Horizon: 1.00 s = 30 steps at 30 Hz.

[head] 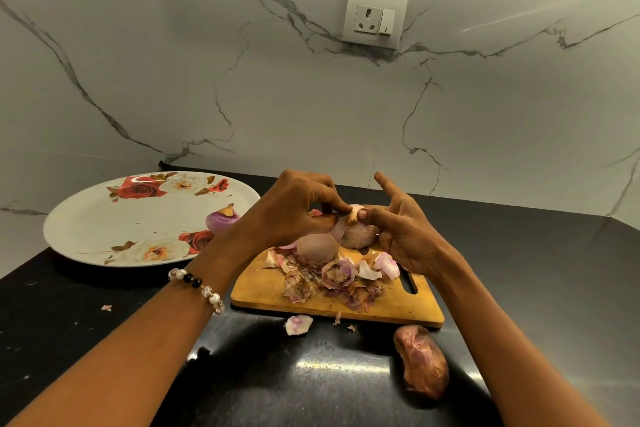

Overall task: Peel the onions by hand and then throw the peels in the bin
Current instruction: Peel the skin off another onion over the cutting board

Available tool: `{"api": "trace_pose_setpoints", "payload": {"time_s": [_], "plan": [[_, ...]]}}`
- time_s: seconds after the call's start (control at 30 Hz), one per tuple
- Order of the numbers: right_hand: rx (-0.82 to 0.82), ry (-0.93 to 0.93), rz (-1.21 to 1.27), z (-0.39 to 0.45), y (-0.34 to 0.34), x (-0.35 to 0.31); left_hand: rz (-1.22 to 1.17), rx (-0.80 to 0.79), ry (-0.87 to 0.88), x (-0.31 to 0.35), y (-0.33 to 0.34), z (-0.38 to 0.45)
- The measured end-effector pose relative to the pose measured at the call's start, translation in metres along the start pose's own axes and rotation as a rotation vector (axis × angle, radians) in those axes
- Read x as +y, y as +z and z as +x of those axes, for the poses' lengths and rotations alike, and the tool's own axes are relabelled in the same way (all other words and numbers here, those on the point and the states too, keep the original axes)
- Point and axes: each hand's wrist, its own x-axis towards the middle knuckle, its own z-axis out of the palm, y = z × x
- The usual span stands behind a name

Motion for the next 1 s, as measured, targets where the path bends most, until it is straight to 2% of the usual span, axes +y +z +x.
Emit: {"api": "trace_pose_setpoints", "payload": {"time_s": [0.23,0.37,0.83,1.0], "plan": [[0.04,-0.028,0.03,0.002,0.002,0.002,0.001,0.119,-0.029,-0.002,0.001,-0.001],[0.081,-0.052,0.085,0.001,-0.002,-0.002,-0.007,0.117,-0.032,0.001,-0.001,-0.002],[0.034,-0.098,-0.116,0.0,-0.001,-0.001,0.467,0.052,0.095,0.008,0.01,0.0],[0.028,-0.096,-0.116,0.0,0.001,-0.001,0.523,0.039,0.138,0.007,0.014,0.001]]}}
